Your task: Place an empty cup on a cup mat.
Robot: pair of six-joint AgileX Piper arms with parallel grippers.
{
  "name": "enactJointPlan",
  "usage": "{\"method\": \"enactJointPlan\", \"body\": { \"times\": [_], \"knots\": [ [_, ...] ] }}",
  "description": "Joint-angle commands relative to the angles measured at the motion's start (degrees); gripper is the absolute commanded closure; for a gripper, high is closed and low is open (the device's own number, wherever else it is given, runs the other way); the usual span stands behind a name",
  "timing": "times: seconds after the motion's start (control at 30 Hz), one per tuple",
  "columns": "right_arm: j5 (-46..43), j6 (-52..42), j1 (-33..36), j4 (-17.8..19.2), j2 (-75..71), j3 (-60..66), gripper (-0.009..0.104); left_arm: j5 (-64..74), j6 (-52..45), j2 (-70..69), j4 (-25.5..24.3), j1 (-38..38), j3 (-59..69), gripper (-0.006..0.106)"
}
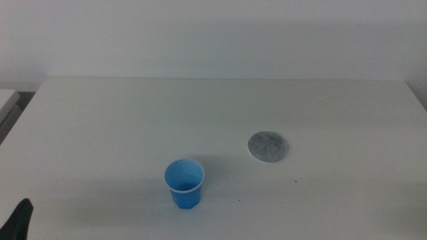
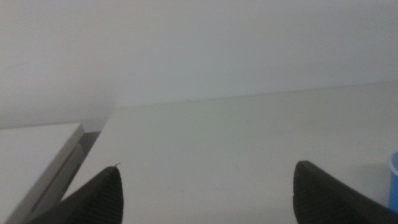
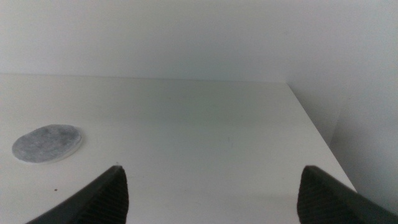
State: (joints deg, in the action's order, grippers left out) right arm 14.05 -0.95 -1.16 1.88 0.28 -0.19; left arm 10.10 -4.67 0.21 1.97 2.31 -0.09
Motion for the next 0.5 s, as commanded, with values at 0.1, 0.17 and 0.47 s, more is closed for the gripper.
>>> {"method": "enactJointPlan", "body": {
  "times": [0.1,0.17,0.47],
  "knots": [
    [-0.4,-0.2,0.1,0.3,-0.3,0.2,0.002,6.9,0.6,10.5,0.1,0.9,-11.9,0.007],
    [-0.4,-0.2,0.1,0.3,-0.3,0.2,0.002,14.7,0.6,17.9,1.2,1.4,-20.3,0.007],
    [-0.4,-0.2,0.1,0.3,-0.3,0.2,0.002,49.4,0.2,50.5,3.3,1.7,-51.7,0.007]
  ]
}}
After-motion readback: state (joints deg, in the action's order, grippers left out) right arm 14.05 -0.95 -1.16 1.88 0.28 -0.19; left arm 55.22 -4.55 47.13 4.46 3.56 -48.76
